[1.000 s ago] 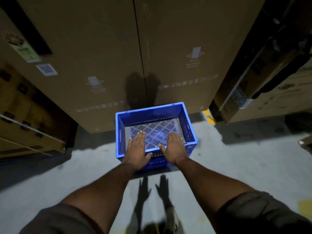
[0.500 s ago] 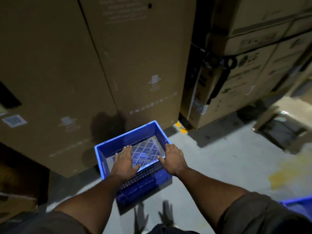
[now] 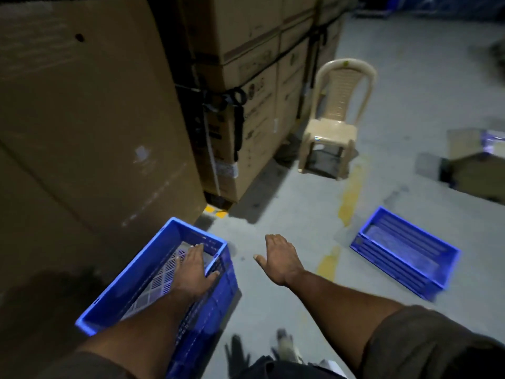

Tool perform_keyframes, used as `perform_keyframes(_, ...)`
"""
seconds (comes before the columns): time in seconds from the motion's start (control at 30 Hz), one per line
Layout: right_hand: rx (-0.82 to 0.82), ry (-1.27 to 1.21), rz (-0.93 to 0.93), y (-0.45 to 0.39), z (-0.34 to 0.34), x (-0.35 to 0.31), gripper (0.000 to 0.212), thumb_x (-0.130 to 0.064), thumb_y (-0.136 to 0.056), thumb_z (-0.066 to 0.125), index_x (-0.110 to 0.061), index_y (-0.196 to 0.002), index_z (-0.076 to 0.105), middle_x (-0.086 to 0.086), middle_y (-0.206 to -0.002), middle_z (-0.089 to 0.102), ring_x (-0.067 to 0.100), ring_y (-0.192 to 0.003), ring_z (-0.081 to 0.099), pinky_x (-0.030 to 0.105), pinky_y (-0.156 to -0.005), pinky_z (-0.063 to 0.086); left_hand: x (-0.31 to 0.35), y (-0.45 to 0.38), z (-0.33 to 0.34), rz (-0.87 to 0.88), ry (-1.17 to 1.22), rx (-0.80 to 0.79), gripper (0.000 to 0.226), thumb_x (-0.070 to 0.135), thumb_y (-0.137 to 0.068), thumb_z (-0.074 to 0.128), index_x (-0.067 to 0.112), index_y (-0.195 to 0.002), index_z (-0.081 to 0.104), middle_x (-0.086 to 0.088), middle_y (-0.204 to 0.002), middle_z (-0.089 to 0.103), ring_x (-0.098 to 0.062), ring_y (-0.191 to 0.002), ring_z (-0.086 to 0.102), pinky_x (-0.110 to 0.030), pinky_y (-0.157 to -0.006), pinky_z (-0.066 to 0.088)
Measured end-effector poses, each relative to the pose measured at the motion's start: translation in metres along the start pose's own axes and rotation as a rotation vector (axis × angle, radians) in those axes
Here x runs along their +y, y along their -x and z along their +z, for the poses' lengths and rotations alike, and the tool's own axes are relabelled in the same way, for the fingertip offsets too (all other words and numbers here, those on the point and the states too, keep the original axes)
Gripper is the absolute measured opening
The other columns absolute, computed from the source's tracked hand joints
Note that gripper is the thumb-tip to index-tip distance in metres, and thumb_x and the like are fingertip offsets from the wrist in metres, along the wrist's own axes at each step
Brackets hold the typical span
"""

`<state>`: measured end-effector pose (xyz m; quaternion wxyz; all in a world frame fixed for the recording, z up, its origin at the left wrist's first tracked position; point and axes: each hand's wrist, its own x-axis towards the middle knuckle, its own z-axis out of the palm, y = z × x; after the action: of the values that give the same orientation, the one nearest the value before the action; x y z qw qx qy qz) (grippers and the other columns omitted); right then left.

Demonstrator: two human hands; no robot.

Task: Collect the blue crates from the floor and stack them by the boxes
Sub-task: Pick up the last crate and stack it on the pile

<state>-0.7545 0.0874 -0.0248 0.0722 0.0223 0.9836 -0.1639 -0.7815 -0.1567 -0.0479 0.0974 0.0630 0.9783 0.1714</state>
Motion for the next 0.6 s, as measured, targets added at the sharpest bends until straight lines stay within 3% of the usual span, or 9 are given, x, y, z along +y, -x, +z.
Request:
perform_keyframes(0.3, 0.15, -0.031, 0.381, 0.082, -0.032, 0.111, 0.065, -0.053, -0.095, 0.041, -0.008, -0.142, 0.035, 0.011, -0.145, 0.041, 0.027, -0.136, 0.034, 0.041, -0.111, 0.031, 0.135, -0.023, 0.05, 0.339, -0.075, -0.142, 0.088, 0.053, -0.086, 0.059, 0.01, -0.151, 0.018, -0.008, -0.157, 0.027, -0.024, -0.145, 0.025, -0.043, -0.117, 0.02)
perform_keyframes(0.6, 0.203, -0.069, 0.637, 0.141, -0.046, 0.229, 0.064, -0.054, -0.095, 0.042, -0.01, -0.141, 0.036, 0.009, -0.142, 0.043, 0.026, -0.133, 0.036, 0.04, -0.108, 0.034, 0.261, -0.04, 0.083, 0.479, -0.092, -0.175, 0.088, 0.054, -0.088, 0.057, 0.01, -0.152, 0.016, -0.007, -0.159, 0.025, -0.022, -0.146, 0.022, -0.042, -0.118, 0.022)
